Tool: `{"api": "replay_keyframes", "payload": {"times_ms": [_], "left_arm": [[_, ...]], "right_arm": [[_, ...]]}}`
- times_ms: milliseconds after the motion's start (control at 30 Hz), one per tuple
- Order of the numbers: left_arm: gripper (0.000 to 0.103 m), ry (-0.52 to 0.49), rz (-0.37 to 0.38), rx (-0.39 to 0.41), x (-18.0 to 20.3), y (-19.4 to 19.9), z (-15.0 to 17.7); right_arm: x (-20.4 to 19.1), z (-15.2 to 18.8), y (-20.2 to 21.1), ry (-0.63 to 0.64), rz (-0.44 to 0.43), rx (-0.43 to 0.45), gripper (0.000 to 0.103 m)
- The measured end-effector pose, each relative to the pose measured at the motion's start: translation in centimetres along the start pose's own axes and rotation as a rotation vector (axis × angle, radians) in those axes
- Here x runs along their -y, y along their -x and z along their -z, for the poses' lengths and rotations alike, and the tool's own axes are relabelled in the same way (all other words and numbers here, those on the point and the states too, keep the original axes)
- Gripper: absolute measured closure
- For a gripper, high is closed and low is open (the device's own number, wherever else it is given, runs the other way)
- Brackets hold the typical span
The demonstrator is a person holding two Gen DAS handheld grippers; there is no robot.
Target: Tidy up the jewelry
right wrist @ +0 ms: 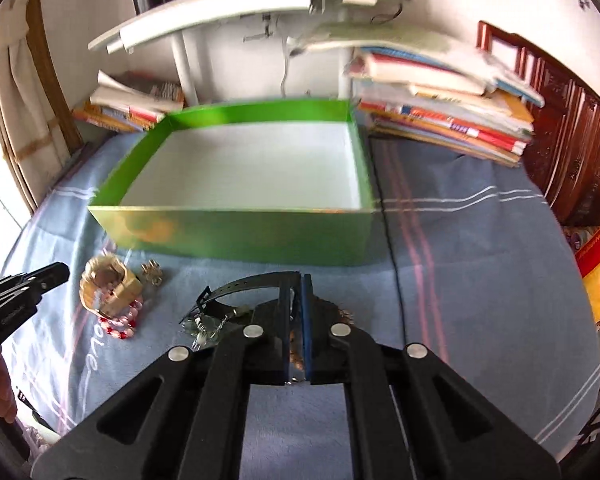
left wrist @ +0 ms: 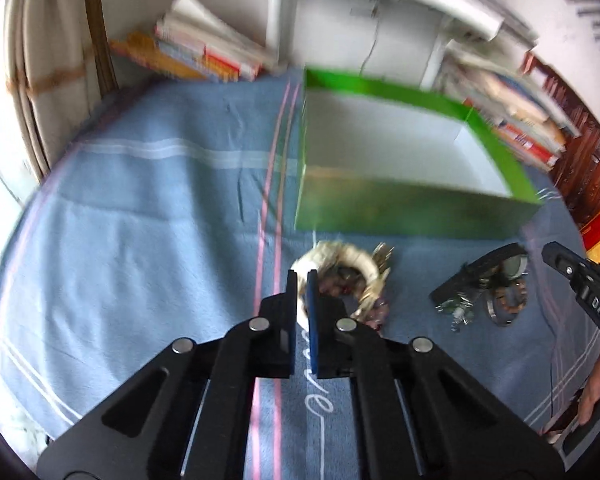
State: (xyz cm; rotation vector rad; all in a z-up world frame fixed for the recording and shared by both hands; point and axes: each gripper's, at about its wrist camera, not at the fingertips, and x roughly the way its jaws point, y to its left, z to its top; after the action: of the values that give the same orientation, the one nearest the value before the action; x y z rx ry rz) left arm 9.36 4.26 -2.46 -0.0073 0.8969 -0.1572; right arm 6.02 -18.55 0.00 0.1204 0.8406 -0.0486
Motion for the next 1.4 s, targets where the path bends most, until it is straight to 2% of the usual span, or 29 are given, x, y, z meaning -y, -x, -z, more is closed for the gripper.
{"api": "replay_keyframes", "payload": {"times_ms": [67, 100, 133, 167, 233, 267, 433, 667, 767, 800, 867, 933, 1067, 1200, 1400], "left_arm": [[0.094, -0.007, -0.012, 0.014, -0.1, 0.3, 0.0], [0.083, -0.010, -0.024, 0.003, -0.1, 0.0, -0.1], [0.077, -0.009, -0.036, -0.015, -0.2, -0.5, -0.1], [0.069, -0.010, -0.043, -0.033, -0.2, -1.1, -0.1], [0.065, -0.019, -0.038, -0.055, 0.0, -2.1, 0.0], [0.065, -0.022, -0.040, -0.067, 0.2, -2.7, 0.0], [0.065, -0.033, -0.060, -0.098, 0.2, -4.7, 0.2], [0.064, -0.037, -0.048, -0.129, 0.6, -6.3, -0.1], [0.076, -0.051, -0.031, -0.133, 1.0, -6.5, -0.2], [0.076, -0.057, -0.032, -0.132, 1.2, -6.5, -0.2], [0.077, -0.063, -0.039, -0.129, 1.4, -6.5, -0.2], [0.078, -0.057, -0.031, -0.130, 1.2, -6.4, -0.2], [0.081, -0.034, -0.022, -0.131, 0.6, -6.1, -0.3], [0.082, -0.021, -0.027, -0.102, 0.2, -4.8, -0.4], [0.082, -0.026, -0.008, -0.029, 0.5, -1.7, -1.1]], "right_arm": [[0.1, 0.1, 0.8, -0.002, 0.007, 0.017, 0.097], [0.1, 0.1, 0.7, -0.001, 0.014, 0.013, 0.097], [0.2, 0.2, 0.4, 0.002, 0.023, 0.001, 0.093], [0.2, 0.3, -0.1, 0.002, 0.030, -0.014, 0.080], [0.0, 0.6, -1.2, 0.007, 0.050, -0.038, 0.060], [-0.1, 0.7, -1.8, 0.013, 0.057, -0.048, 0.059], [-0.5, 0.5, -4.5, 0.008, 0.042, -0.095, 0.059], [-1.8, -0.7, -6.0, 0.022, 0.032, -0.095, 0.059], [-1.8, -1.0, -7.1, 0.015, 0.041, -0.108, 0.059], [-1.8, -1.1, -7.4, 0.016, 0.049, -0.111, 0.060], [-1.9, -0.8, -8.1, 0.031, 0.059, -0.127, 0.082], [-1.9, -0.6, -8.3, 0.033, 0.032, -0.136, 0.086], [-1.7, -0.5, -7.7, 0.027, 0.016, -0.131, 0.086], [-1.4, -0.9, -6.0, 0.018, 0.016, -0.088, 0.086], [-1.3, -1.7, -3.3, 0.007, -0.005, -0.020, 0.087]]}}
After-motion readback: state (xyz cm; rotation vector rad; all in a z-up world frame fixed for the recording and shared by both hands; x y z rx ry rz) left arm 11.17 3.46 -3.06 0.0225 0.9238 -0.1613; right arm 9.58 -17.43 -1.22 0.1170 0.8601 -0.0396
